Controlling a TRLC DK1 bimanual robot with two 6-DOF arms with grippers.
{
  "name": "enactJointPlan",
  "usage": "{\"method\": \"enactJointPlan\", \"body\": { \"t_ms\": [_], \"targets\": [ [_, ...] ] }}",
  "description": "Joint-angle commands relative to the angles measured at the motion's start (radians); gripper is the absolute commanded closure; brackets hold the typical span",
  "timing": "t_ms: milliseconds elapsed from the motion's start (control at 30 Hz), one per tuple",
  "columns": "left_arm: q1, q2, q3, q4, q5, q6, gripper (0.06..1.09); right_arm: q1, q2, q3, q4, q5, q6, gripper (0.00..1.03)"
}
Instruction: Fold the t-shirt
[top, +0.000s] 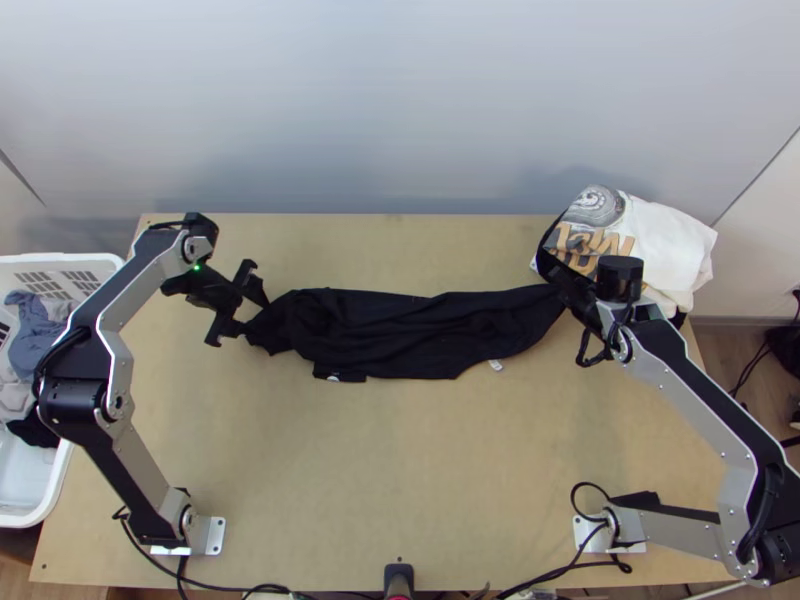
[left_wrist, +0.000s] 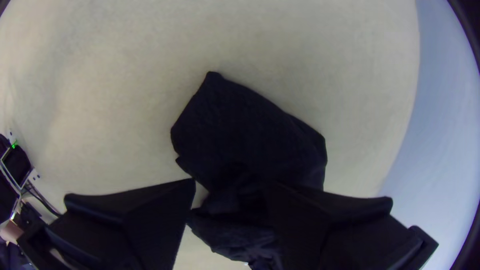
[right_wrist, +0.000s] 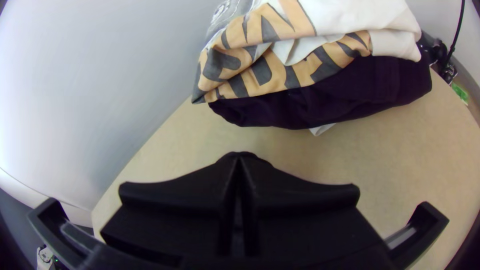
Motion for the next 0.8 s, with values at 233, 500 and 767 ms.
{"method": "enactJointPlan", "body": {
  "t_ms": [233,500,767],
  "targets": [
    [-0.066,0.064,0.034,-0.042,-0.047,-0.007,0.51,-0.003,0.008,0.009,0.001,0.001,-0.004,1.00],
    [-0.103,0.067,0.055,-0.046,-0.047,-0.013,0.51,-0.011,0.011,0.009,0.001,0.001,-0.008,1.00],
    [-0.123,0.091,0.098,-0.046,-0.047,-0.009,0.52,-0.011,0.005,0.003,0.001,0.001,-0.008,1.00]
  ]
}}
